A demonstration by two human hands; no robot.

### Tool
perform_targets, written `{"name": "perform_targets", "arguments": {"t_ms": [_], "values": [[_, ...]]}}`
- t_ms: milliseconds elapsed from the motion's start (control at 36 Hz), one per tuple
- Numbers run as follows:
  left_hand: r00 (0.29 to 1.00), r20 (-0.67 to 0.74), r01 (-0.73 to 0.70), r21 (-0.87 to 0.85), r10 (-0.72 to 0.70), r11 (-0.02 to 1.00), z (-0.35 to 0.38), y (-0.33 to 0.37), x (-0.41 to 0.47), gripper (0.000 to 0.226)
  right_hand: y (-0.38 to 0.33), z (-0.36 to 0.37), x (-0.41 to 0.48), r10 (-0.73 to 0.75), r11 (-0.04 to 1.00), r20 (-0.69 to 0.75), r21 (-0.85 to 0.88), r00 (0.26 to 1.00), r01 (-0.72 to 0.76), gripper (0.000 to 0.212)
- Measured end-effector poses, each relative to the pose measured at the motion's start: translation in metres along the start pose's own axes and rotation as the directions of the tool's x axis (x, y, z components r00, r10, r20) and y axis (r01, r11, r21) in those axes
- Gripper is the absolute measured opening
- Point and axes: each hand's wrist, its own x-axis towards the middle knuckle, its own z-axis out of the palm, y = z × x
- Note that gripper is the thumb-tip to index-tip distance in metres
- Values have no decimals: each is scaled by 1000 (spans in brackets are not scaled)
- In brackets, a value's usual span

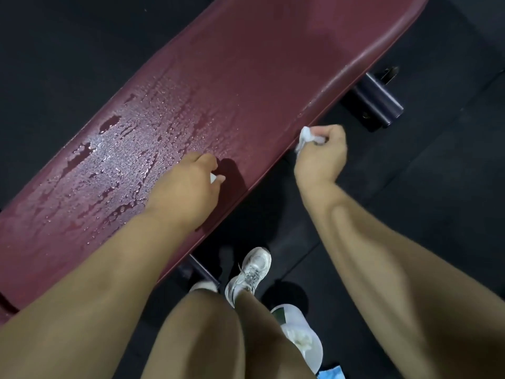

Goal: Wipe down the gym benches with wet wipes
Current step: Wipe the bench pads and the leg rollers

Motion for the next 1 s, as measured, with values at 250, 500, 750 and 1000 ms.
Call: {"name": "perform_targets", "arguments": {"t_ms": [250, 500, 750, 1000], "values": [[998, 1, -62, -6, 62, 998, -16, 26, 35, 17, 31, -12, -42, -7, 1000, 188, -5, 982, 8, 39], [984, 5, -178, 9, 178, 984, -33, 72, 98, 18, 3, -8, 37, 166, 985, 14, 36, 986, -167, 27], [971, 1, -241, -10, 241, 971, -62, 106, 161, 28, -57, -9, 130, 122, 983, -176, -116, 977, -143, 17], [962, 22, -270, -76, 272, 960, -66, 139, 194, 31, -47, -17, 110, 197, 964, -61, -169, 979, -204, 30]]}}
